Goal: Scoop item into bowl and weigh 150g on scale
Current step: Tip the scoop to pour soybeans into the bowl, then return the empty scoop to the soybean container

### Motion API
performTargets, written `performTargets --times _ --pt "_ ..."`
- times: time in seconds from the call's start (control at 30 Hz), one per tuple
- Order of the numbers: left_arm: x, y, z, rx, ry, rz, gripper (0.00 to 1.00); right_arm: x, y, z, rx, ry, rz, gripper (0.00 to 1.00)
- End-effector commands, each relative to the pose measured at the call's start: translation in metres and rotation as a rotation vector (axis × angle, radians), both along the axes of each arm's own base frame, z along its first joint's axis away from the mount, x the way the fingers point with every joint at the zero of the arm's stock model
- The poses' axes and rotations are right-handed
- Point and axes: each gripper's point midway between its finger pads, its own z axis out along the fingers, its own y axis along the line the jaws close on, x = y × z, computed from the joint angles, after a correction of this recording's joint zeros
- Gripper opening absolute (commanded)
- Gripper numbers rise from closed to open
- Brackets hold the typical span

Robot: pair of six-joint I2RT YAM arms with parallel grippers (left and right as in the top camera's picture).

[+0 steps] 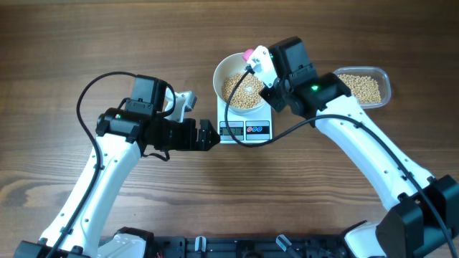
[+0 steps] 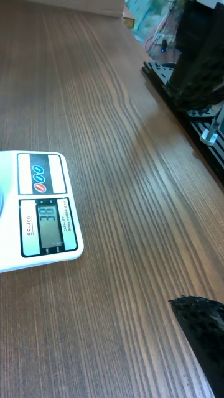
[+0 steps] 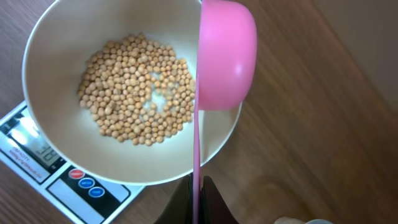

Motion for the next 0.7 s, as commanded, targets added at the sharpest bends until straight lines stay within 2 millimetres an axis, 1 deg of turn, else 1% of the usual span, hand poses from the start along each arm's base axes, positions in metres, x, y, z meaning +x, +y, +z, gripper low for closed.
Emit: performTargets --times 0.0,0.1,0.17,0.27,0.33,0.37,0.43,0.47,0.5,0.57,0.6,0.63,0.67 --pt "0.0 0.001 -0.001 0.01 0.001 0.004 1.0 0.007 0.003 0.036 0.036 -0.092 -0.027 0.04" --pt "0.001 0.001 -0.001 0.01 0.001 0.004 1.0 0.004 0.01 0.047 0.098 -0.091 -0.013 0.04" --pt "0.001 0.001 -0.001 0.01 0.001 0.004 1.0 0.004 0.01 0.052 0.172 -0.074 -0.067 0.04" --pt "0.0 0.001 -0.001 0.01 0.001 0.004 1.0 0.005 0.0 0.057 0.304 -0.015 -0.151 0.04" --pt "0.0 0.001 -0.001 0.01 0.001 0.004 1.0 0.006 -0.015 0.063 0.426 0.042 -0.197 0.04" --pt "0.001 0.001 -0.001 0.01 0.001 0.004 1.0 0.008 -0.031 0.071 0.502 0.064 -0.219 0.04" --pt "0.001 0.001 -0.001 0.01 0.001 0.004 1.0 0.012 -0.057 0.08 0.553 0.057 -0.259 0.04" --pt "0.001 0.001 -0.001 0.01 0.001 0.004 1.0 0.016 -0.083 0.086 0.574 0.036 -0.328 0.04" --pt "0.001 0.001 -0.001 0.01 0.001 0.004 1.0 0.018 -0.101 0.09 0.577 0.017 -0.369 0.04" --pt "0.001 0.001 -0.001 0.01 0.001 0.004 1.0 0.018 -0.136 0.094 0.568 -0.013 -0.453 0.04" --pt "0.0 0.001 -0.001 0.01 0.001 0.004 1.0 0.017 -0.148 0.095 0.561 -0.022 -0.487 0.04" --pt "0.001 0.001 -0.001 0.01 0.001 0.004 1.0 0.014 -0.166 0.093 0.546 -0.028 -0.538 0.04" --pt "0.001 0.001 -0.001 0.01 0.001 0.004 1.0 0.012 -0.18 0.091 0.531 -0.029 -0.581 0.04"
